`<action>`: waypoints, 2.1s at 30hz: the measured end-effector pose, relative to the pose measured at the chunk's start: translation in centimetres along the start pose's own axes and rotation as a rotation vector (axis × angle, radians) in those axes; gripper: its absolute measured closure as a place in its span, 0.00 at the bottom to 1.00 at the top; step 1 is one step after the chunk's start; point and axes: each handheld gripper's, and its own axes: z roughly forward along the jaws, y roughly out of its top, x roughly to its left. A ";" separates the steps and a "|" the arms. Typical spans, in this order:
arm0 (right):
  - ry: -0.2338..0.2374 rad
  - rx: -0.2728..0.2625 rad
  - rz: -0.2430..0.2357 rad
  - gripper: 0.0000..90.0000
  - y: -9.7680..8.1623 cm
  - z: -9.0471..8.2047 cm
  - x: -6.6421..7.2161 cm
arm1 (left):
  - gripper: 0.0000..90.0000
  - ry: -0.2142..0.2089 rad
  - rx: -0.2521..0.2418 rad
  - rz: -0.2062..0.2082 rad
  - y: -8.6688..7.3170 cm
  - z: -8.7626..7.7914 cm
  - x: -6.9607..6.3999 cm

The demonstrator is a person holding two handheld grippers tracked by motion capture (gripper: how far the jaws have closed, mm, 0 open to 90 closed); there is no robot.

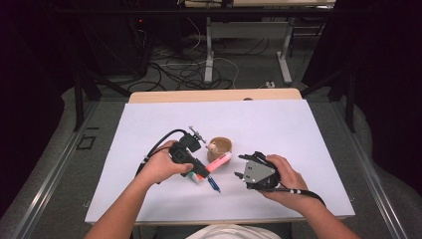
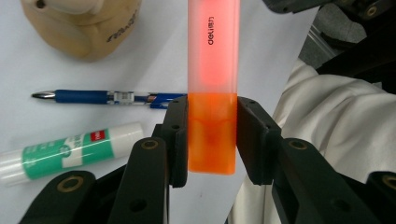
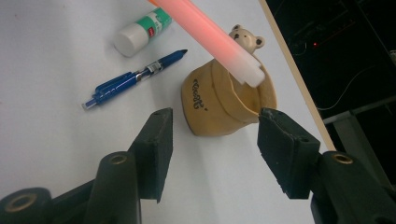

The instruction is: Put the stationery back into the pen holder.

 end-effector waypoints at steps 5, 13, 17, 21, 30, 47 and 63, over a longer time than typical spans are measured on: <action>-0.009 0.019 -0.055 0.52 0.3 0.3 0.7 | 0.74 -0.010 0.001 -0.021 0.1 1.2 0.0; -0.008 0.045 -0.184 0.52 0.6 1.0 1.8 | 0.74 -0.013 0.032 -0.030 0.4 2.1 0.2; -0.015 0.060 -0.242 0.52 0.9 1.3 2.5 | 0.74 -0.016 0.047 -0.031 0.5 2.6 0.2; -0.023 0.060 -0.305 0.52 1.0 1.7 2.9 | 0.74 -0.019 0.056 -0.038 0.5 3.0 0.1; -0.045 0.081 -0.446 0.60 1.6 2.4 4.0 | 0.74 -0.018 0.070 -0.048 0.6 3.6 0.0; -0.048 0.127 -0.680 0.72 2.9 3.4 4.8 | 0.74 -0.021 0.108 -0.029 1.8 4.0 -0.6; -0.051 0.156 -0.732 0.81 3.0 3.6 5.1 | 0.74 -0.030 0.121 -0.033 2.5 4.4 -0.7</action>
